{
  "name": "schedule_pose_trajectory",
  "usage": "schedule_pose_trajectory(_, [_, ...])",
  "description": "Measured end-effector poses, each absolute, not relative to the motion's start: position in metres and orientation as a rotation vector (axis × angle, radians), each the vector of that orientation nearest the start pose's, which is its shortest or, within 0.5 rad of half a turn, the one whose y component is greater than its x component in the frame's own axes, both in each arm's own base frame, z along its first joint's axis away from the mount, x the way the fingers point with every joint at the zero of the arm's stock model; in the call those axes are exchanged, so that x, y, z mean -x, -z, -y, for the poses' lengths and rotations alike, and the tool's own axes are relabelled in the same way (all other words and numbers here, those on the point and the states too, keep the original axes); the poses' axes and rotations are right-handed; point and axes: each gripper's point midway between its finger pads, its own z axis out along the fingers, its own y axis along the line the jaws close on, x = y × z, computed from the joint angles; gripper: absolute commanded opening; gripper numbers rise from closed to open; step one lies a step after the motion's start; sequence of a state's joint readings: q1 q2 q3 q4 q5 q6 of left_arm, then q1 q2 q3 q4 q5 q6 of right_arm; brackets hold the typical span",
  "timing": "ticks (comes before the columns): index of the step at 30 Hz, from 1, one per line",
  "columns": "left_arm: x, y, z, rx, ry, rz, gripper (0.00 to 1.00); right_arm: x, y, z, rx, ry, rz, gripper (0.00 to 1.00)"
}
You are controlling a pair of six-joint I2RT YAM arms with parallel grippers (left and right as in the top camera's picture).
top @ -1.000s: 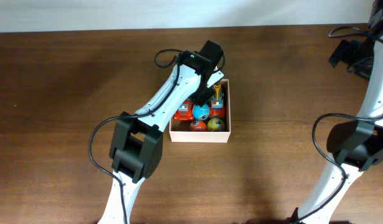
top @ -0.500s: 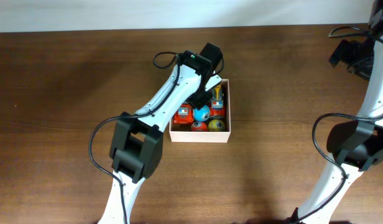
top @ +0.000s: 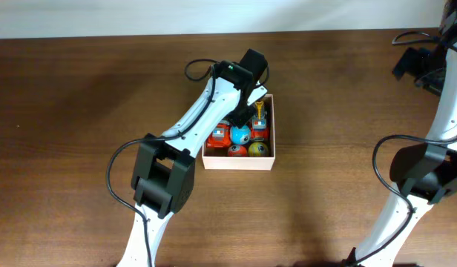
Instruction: Pack container
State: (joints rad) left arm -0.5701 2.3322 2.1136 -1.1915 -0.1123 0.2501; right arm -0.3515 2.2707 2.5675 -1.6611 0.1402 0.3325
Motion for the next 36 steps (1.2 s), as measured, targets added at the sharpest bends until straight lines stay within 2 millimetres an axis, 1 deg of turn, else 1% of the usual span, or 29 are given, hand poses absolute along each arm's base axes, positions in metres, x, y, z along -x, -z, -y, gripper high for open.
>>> schedule_pose_trajectory(5, [-0.421,-0.068,0.249,-1.182,-0.126,-2.737,0.25,-0.421,-0.205,0.18,-1.003,0.208,-2.753,0.99])
schedule_pose_trajectory(11, [-0.414,-0.067,0.255,-1.211,-0.134,-2.735,0.25,-0.421,-0.205,0.18,-1.003,0.209,-2.753,0.99])
schedule_pose_trajectory(15, [-0.404,-0.067,0.26,-1.252,-0.143,-2.741,0.25,-0.421,-0.205,0.18,-1.003,0.208,-2.753,0.98])
schedule_pose_trajectory(18, [-0.394,-0.066,0.268,-1.296,-0.146,-2.739,0.25,-0.421,-0.205,0.18,-1.003,0.209,-2.753,0.99])
schedule_pose_trajectory(22, [-0.385,-0.066,0.274,-1.331,-0.146,-2.738,0.25,-0.421,-0.205,0.18,-1.002,0.208,-2.753,0.99])
schedule_pose_trajectory(25, [-0.384,-0.066,0.275,-1.336,-0.145,-2.736,0.24,-0.421,-0.205,0.18,-1.003,0.208,-2.753,0.99])
schedule_pose_trajectory(26, [-0.384,-0.066,0.275,-1.336,-0.145,-2.735,0.21,-0.421,-0.205,0.18,-1.002,0.209,-2.753,0.99])
schedule_pose_trajectory(27, [-0.384,-0.066,0.275,-1.333,-0.145,-2.735,0.2,-0.421,-0.205,0.18,-1.002,0.208,-2.753,0.99])
schedule_pose_trajectory(31, [-0.385,-0.068,0.276,-1.328,-0.148,-2.732,0.2,-0.421,-0.205,0.18,-1.003,0.209,-2.752,0.99])
schedule_pose_trajectory(35, [-0.393,-0.086,0.281,-1.307,-0.135,-2.696,0.22,-0.421,-0.205,0.18,-1.003,0.209,-2.753,0.98])
schedule_pose_trajectory(36, [-0.396,-0.091,0.283,-1.299,-0.129,-2.682,0.27,-0.421,-0.205,0.18,-1.002,0.208,-2.753,0.99])
